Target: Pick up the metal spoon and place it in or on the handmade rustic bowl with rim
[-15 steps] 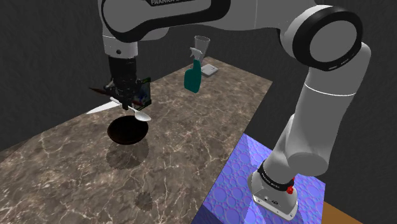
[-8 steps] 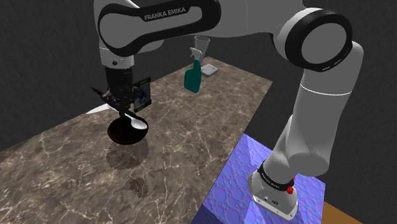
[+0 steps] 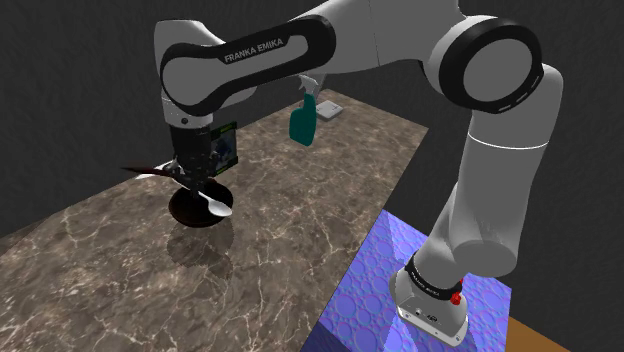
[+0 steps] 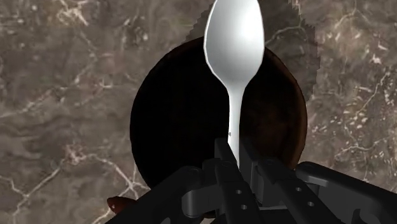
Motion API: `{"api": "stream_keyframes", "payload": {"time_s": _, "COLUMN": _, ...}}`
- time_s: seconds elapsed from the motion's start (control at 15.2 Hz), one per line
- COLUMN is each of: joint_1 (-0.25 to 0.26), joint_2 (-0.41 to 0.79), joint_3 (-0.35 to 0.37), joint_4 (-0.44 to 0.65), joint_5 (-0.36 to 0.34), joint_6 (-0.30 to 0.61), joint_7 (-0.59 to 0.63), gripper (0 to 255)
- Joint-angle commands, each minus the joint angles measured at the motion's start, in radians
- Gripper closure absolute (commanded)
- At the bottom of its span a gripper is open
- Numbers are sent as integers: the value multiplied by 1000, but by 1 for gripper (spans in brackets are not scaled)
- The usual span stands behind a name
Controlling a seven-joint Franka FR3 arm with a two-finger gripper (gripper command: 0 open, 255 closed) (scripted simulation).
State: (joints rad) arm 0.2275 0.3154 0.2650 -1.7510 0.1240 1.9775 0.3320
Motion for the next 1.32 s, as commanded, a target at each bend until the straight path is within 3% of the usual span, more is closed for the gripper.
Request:
{"api": "stream_keyframes", "payload": {"time_s": 0.0, "joint_1": 1, "joint_2": 5, "joint_3": 0, "joint_4": -8, "joint_5": -1, "joint_6": 14, "joint_7": -1, "gripper": 255}}
{"api": "stream_keyframes", "payload": {"time_s": 0.46, "joint_1": 1, "joint_2": 5, "joint_3": 0, "joint_4": -8, "joint_5": -1, "joint_6": 14, "joint_7": -1, "gripper": 255}}
{"api": "stream_keyframes", "payload": {"time_s": 0.53, "joint_1": 1, "joint_2": 5, "joint_3": 0, "joint_4": -8, "joint_5": -1, "joint_6": 14, "joint_7": -1, "gripper": 0}}
{"api": "stream_keyframes", "payload": {"time_s": 0.86, "joint_1": 1, "joint_2": 5, "joint_3": 0, "joint_4": -8, "joint_5": -1, "joint_6": 14, "joint_7": -1, "gripper": 0}}
{"api": "stream_keyframes", "payload": {"time_s": 1.12, "joint_1": -11, "joint_2": -19, "joint_3": -4, "joint_4": 86, "joint_5": 0, "joint_6": -106, "joint_7": -1, "gripper": 0}}
{"api": "stream_keyframes", "payload": {"time_s": 1.25, "joint_1": -11, "joint_2": -19, "joint_3": -4, "joint_4": 86, "joint_5": 0, "joint_6": -106, "joint_7": -1, "gripper": 0}}
